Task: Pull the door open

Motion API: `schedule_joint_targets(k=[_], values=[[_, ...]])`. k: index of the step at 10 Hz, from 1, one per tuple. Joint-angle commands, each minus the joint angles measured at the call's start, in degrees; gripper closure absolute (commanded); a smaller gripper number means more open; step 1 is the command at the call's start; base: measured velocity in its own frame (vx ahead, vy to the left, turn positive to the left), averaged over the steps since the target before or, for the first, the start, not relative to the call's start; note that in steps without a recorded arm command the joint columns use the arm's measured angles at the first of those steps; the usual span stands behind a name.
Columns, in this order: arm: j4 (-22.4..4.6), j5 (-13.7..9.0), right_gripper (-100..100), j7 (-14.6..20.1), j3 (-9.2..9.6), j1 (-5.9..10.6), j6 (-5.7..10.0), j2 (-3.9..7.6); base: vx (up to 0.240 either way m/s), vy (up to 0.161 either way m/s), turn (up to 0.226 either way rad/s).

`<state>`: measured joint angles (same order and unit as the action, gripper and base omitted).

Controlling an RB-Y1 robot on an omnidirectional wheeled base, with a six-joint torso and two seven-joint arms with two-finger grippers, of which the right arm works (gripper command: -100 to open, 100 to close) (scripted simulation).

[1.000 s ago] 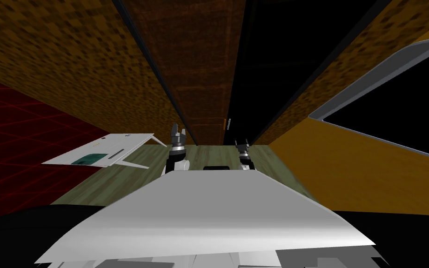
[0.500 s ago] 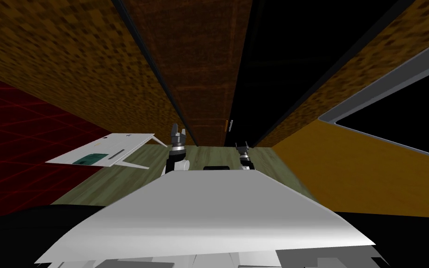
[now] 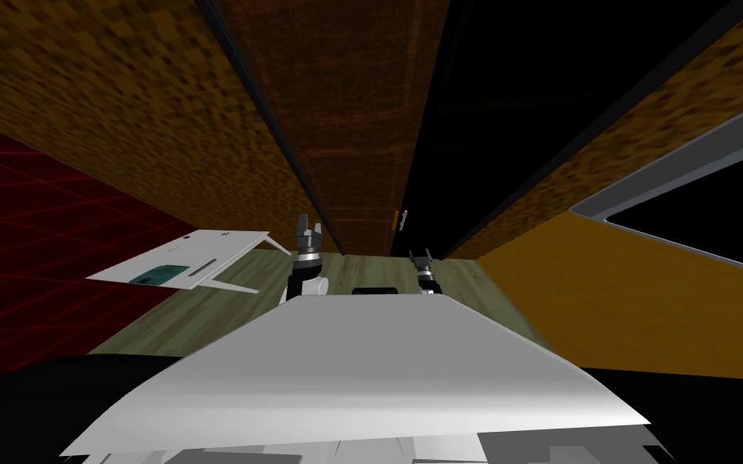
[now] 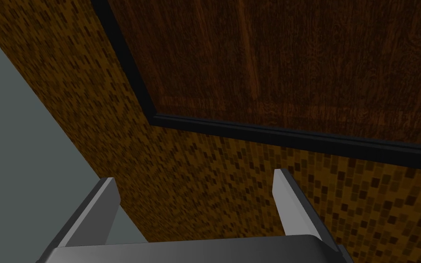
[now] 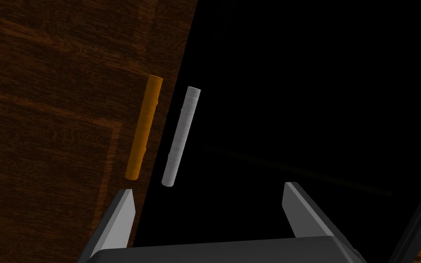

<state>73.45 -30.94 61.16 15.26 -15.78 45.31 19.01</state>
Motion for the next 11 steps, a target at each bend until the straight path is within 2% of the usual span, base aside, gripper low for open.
schedule_joint_targets(k=[1, 11], values=[[-2.4, -0.9, -100, 2.4, 0.54, 0.6, 0.83, 0.62, 0.115, 0.016, 0.05], [-13.2, -5.7, -100, 14.1, 3.1, 3.41, 3.79, 3.73, 0.1, 0.007, 0.044]])
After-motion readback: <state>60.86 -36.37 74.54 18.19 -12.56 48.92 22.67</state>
